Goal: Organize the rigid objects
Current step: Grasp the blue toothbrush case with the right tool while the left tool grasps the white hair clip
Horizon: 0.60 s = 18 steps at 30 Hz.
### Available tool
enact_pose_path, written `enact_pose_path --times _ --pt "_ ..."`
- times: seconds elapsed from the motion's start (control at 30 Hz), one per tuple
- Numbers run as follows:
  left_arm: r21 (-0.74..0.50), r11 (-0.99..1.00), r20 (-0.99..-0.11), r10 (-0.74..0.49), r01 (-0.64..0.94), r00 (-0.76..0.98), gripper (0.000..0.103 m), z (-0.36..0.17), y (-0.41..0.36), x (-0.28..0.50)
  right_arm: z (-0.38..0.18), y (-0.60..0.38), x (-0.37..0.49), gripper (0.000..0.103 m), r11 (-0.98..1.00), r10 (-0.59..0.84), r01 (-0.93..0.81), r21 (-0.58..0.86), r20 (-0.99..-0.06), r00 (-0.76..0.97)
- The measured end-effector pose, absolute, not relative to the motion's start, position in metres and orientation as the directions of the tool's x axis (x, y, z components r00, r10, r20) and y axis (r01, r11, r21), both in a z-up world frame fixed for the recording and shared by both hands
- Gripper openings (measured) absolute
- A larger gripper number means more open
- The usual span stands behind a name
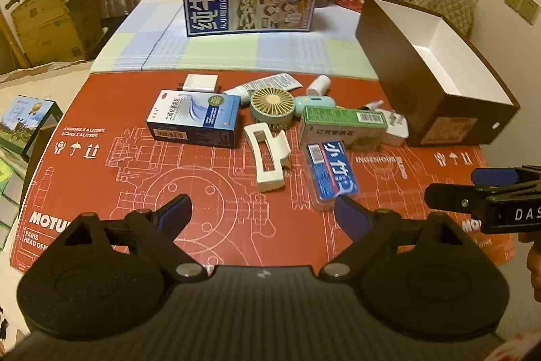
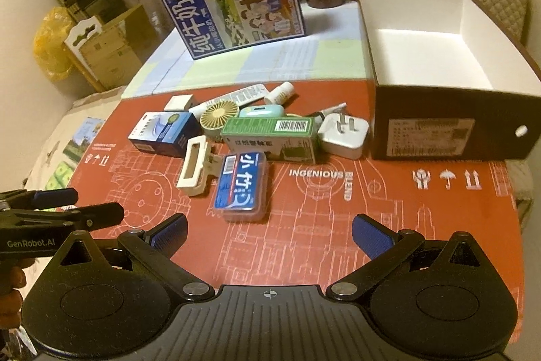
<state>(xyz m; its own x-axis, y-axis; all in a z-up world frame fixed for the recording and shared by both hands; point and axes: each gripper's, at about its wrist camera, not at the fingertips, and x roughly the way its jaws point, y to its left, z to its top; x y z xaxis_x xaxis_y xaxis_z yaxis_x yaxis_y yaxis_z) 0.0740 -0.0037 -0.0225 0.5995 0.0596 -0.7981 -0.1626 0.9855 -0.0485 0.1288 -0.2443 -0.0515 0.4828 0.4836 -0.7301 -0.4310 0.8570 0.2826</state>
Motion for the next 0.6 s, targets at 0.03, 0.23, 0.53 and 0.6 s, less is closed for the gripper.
enact_pose_path --times 0.03,0.23,0.53,0.6 --pt "-0.044 0.983 -0.799 0.071 -0.176 0.597 0.089 -0.023 -0.005 0.076 -0.053 -0.245 0.133 0.101 0.853 0.487 -0.441 0.279 -0.729 0.481" --pt "-0.034 0.971 -0.799 0.116 -0.236 0.591 0.087 -0.028 -0.010 0.085 -0.060 -0.246 0.154 0.093 0.813 0.526 -0.508 0.283 -0.731 0.435" --pt "-0.039 0.972 -0.817 0.103 -0.234 0.567 0.085 -0.043 -0.004 0.091 -0.074 -0.233 0.164 0.087 0.783 0.554 -0.546 0.299 -0.735 0.392" --pt "-0.040 0.975 -0.820 0.093 -0.218 0.565 0.085 -0.048 0.001 0.094 -0.077 -0.227 0.164 0.086 0.784 0.552 -0.546 0.296 -0.736 0.393"
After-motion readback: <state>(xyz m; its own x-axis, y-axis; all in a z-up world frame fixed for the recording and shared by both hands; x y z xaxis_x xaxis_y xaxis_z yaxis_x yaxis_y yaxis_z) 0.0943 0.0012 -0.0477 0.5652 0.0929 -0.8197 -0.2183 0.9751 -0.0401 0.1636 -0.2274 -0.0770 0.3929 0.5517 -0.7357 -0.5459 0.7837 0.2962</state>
